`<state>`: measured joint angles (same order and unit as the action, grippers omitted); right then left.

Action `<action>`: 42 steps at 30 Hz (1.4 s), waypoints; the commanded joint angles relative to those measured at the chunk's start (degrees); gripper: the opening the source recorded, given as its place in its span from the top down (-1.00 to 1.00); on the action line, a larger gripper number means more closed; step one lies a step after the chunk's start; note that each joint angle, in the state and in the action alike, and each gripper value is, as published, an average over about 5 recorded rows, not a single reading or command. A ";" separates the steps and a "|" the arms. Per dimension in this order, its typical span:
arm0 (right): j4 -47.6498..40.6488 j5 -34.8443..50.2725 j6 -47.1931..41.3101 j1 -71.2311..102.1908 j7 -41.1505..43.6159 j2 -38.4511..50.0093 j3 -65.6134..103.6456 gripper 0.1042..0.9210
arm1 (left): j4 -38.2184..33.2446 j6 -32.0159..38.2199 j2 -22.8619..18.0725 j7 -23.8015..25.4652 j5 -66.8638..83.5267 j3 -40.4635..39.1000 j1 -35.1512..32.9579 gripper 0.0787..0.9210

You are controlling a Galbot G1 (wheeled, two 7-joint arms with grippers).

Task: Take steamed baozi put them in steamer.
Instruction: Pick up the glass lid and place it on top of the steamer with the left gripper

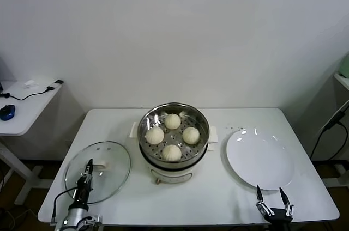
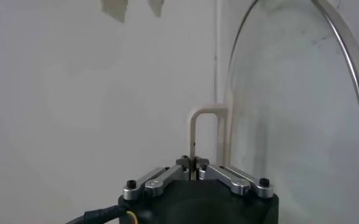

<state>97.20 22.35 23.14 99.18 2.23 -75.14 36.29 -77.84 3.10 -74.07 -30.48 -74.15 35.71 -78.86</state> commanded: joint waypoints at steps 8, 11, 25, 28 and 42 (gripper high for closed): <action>0.11 -0.71 -0.36 -0.18 -0.40 0.26 0.42 -0.76 | -24.71 -4.79 9.08 14.25 18.83 4.67 -7.34 0.87; 0.03 -1.23 -0.33 -0.25 -0.55 0.26 0.41 -0.76 | -29.42 -11.54 12.65 21.21 23.30 6.05 -6.84 0.87; 0.88 -4.16 -0.27 -0.42 -1.33 -0.36 0.38 -0.76 | -49.46 -30.66 14.52 37.26 5.81 -11.62 1.25 0.87; 1.10 -4.78 -0.29 -0.35 -1.39 -0.78 0.28 -0.76 | -49.39 -33.63 12.10 39.05 0.75 -18.72 4.26 0.87; 0.73 -4.88 0.01 -0.04 -1.41 -1.18 0.40 -0.76 | -43.65 -41.45 -1.82 47.48 -9.79 -36.67 13.16 0.87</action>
<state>98.11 17.92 23.05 99.14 0.92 -76.12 36.65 -121.69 -31.32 -67.26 10.21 -74.03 13.13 -72.13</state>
